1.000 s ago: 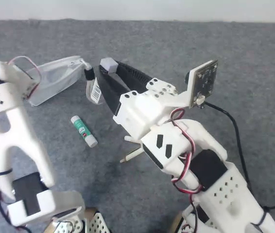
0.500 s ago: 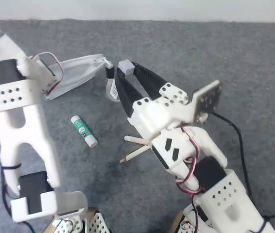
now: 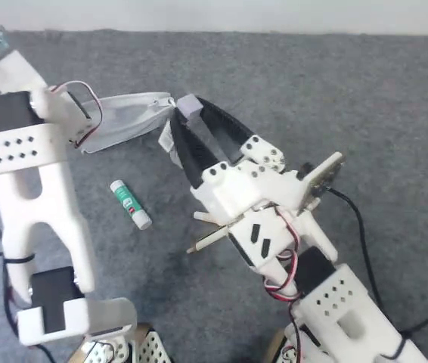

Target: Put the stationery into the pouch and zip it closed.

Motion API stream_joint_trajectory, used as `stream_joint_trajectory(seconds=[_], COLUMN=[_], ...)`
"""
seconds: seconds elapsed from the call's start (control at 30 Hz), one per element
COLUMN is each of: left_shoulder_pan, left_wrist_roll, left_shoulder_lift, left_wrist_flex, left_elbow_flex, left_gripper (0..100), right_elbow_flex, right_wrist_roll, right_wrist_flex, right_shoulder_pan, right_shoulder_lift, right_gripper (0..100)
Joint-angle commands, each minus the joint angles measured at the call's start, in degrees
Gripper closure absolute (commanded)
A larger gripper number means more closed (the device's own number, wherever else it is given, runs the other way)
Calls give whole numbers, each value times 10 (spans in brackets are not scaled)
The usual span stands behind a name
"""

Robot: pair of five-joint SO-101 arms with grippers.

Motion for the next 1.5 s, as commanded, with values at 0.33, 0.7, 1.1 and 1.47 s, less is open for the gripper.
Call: stream_joint_trajectory(seconds=[0.33, 0.7, 1.1, 1.47], left_shoulder_pan=[4, 33, 34, 34], left_wrist_roll=[-7, -8, -8, -8], left_shoulder_lift=[-5, -5, -4, -4], left_wrist_flex=[13, 12, 12, 4], left_elbow_flex=[-8, -8, -3, 3], left_gripper=[991, 991, 991, 991], right_elbow_flex=[-75, -137, -190, -177], right_wrist_roll=[10, 10, 10, 92], right_wrist_flex=[-189, -216, -216, -310], right_shoulder_pan=[-11, -21, -18, -22], right_shoulder_lift=[224, 335, 386, 486], right_gripper=[992, 992, 992, 992])
